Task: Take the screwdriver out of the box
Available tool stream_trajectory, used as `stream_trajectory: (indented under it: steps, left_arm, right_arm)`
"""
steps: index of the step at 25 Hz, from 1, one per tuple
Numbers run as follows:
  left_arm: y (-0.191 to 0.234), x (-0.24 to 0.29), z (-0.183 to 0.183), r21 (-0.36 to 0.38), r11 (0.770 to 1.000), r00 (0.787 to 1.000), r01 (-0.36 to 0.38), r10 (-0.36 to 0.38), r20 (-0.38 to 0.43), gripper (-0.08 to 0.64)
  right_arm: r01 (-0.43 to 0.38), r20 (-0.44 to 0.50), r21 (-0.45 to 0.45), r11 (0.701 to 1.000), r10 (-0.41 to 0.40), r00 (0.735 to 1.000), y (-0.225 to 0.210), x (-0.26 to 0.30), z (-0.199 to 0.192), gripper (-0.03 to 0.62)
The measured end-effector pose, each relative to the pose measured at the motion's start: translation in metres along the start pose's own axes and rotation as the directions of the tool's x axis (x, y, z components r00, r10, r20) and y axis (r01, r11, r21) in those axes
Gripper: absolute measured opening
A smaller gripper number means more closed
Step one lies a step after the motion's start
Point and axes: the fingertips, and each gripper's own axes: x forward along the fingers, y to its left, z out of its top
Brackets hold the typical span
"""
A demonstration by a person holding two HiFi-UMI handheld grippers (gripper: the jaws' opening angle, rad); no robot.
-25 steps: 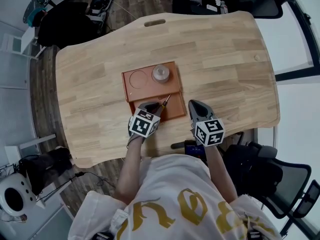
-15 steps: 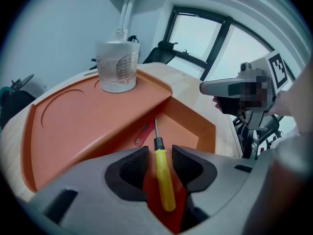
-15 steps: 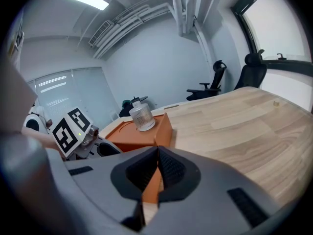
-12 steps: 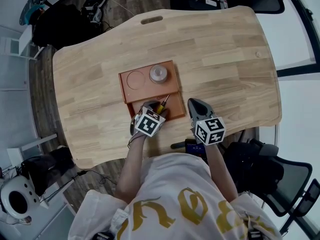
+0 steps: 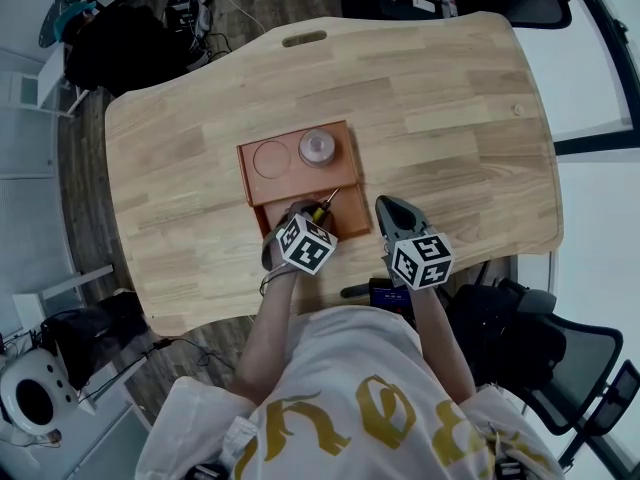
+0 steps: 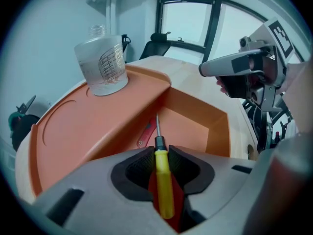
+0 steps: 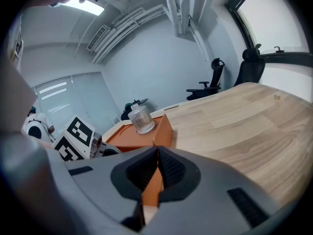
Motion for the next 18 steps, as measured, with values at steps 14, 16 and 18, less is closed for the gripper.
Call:
stream_trajectory:
  steps: [14, 16, 18]
  left_arm:
    - [0.000, -0.004, 0.000, 0.016, 1.000, 1.000, 0.008, -0.007, -0.017, 0.080]
    - [-0.002, -0.007, 0.003, 0.032, 0.999, 1.000, 0.002, -0.002, -0.007, 0.080]
    - [-0.004, -0.010, 0.007, 0.049, 0.999, 1.000, 0.000, 0.000, 0.003, 0.080]
  right_arm:
    - [-0.007, 0.011, -0.023, 1.000, 0.008, 1.000, 0.010, -0.009, 0.006, 0.011]
    - [-0.008, 0.014, -0.026, 1.000, 0.008, 1.000, 0.010, -0.011, 0.007, 0.011]
    - [-0.010, 0.015, -0.031, 0.999, 0.010, 1.000, 0.010, -0.012, 0.008, 0.011]
